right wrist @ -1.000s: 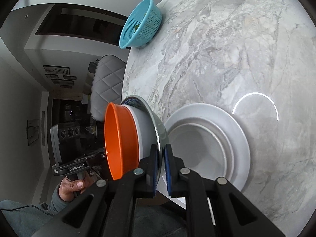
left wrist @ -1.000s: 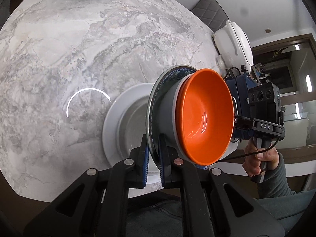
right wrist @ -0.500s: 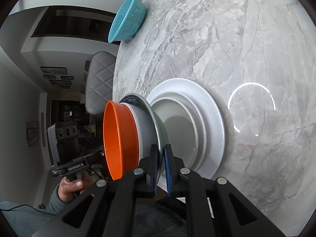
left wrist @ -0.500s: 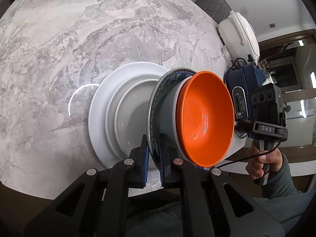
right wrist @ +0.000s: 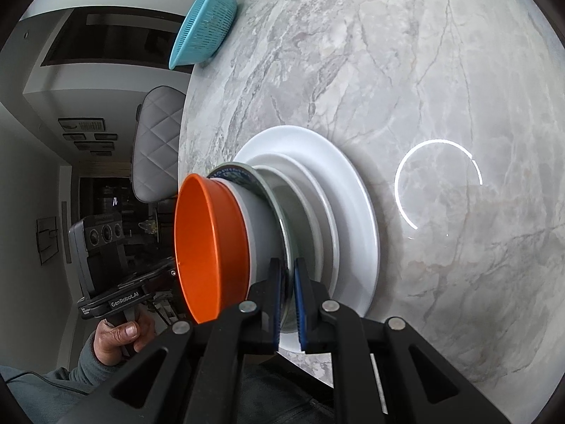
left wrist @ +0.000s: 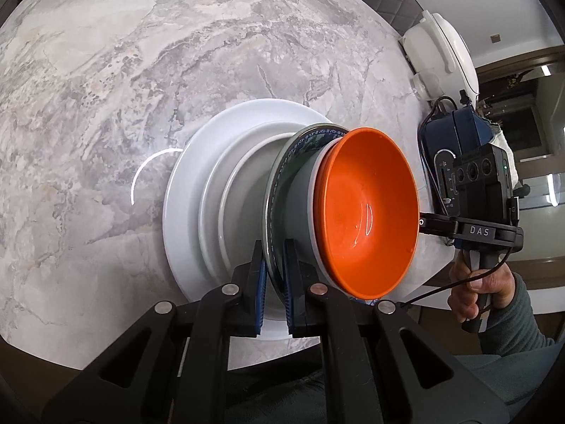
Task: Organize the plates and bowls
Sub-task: 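Lower the bowl stack onto the plate stack and open both grippers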
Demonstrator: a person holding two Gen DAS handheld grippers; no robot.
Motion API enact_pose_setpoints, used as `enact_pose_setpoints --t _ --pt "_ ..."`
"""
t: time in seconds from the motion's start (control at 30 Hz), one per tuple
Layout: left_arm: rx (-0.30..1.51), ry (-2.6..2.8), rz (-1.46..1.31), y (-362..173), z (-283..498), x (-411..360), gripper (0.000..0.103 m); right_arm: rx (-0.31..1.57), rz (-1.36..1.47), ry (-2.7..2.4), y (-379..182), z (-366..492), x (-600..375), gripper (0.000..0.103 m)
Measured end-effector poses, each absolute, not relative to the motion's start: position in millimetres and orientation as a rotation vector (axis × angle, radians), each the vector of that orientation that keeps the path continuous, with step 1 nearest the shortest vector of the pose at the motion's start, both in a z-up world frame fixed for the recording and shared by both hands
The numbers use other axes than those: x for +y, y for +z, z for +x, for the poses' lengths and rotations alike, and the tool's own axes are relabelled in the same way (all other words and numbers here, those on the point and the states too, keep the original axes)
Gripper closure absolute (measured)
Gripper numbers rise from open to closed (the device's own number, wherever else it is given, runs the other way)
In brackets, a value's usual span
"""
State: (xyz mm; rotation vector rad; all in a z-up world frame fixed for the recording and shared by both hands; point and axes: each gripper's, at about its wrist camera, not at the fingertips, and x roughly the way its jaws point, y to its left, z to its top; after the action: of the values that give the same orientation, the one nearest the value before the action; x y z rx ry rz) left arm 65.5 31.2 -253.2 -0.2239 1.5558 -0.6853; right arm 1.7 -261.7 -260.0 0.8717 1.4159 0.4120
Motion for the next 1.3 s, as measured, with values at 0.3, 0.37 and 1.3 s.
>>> enact_pose_setpoints --t 0.3,0.37,1.3 --pt "1.558 -0.666 -0.229 -262.8 64.5 31.7 0.097 1.422 0.868 0.406 -269.8 1.8 -261.6 0.092" --pt "1.556 -0.662 -0.233 -263.8 65.0 31.9 0.097 1.418 0.869 0.408 -270.2 2.3 -262.0 0.092" --pt "1.345 -0.423 -0.085 -189.3 11.8 50.1 0.091 1.307 0.769 0.462 -232.7 -13.7 -285.0 0.031"
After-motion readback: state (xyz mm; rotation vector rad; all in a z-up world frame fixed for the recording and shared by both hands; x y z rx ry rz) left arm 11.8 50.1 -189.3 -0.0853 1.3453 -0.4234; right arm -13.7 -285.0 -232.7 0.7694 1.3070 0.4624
